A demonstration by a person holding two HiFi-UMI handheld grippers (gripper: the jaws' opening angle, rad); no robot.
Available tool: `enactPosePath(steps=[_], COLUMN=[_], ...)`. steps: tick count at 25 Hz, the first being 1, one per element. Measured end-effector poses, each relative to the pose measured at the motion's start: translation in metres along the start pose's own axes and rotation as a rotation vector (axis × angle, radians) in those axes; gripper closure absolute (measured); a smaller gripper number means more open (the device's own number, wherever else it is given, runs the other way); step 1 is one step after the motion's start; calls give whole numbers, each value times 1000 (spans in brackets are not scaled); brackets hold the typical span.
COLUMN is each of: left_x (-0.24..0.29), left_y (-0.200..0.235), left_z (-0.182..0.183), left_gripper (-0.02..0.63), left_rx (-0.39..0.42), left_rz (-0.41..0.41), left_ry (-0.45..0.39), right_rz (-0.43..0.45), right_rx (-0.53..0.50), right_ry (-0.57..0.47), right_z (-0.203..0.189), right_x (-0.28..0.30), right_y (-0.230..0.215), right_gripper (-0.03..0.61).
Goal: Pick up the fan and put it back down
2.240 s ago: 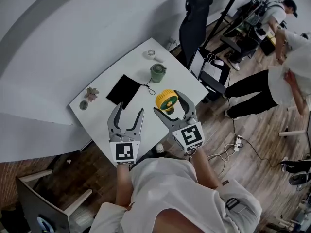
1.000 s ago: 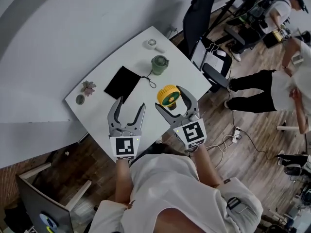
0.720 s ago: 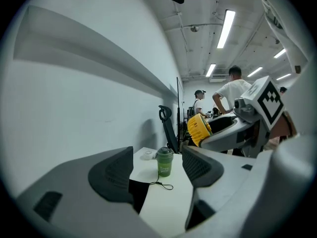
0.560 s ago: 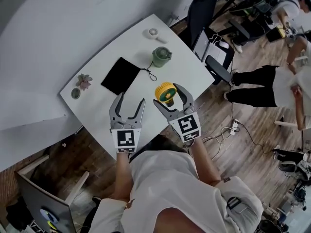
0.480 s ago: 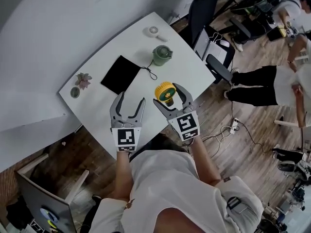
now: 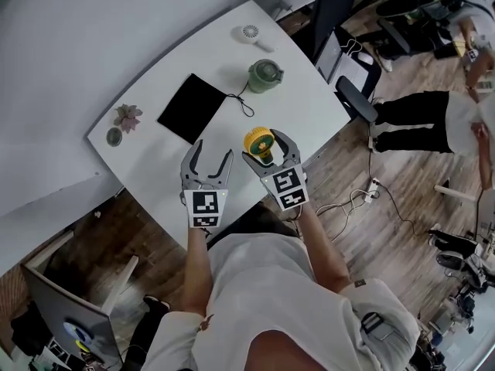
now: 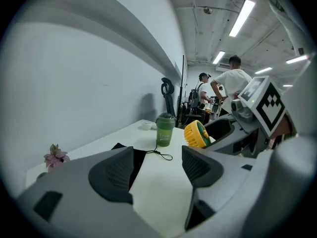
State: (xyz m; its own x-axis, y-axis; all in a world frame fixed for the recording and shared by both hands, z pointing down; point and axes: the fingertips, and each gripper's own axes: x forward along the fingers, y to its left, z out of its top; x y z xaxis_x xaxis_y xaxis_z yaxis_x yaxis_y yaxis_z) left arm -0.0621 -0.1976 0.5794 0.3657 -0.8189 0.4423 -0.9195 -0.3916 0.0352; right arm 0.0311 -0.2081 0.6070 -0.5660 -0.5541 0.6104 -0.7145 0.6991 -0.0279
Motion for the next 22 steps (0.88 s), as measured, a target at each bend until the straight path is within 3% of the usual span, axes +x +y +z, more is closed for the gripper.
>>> enactPosePath(steps=[10,22], left_x=[26,41], left_y=[2,7], left_z=[-51,-85], left_gripper=[314,316], left_rx=[-37,-76], left_rz=[-22,-21], left_ry=[106,176], right_rz=[33,55], right_rx=[23,18], right_ry=[149,255], right_z=[-55,-89], right_x=[46,79], right_y=[2,3], right_gripper=[190,189])
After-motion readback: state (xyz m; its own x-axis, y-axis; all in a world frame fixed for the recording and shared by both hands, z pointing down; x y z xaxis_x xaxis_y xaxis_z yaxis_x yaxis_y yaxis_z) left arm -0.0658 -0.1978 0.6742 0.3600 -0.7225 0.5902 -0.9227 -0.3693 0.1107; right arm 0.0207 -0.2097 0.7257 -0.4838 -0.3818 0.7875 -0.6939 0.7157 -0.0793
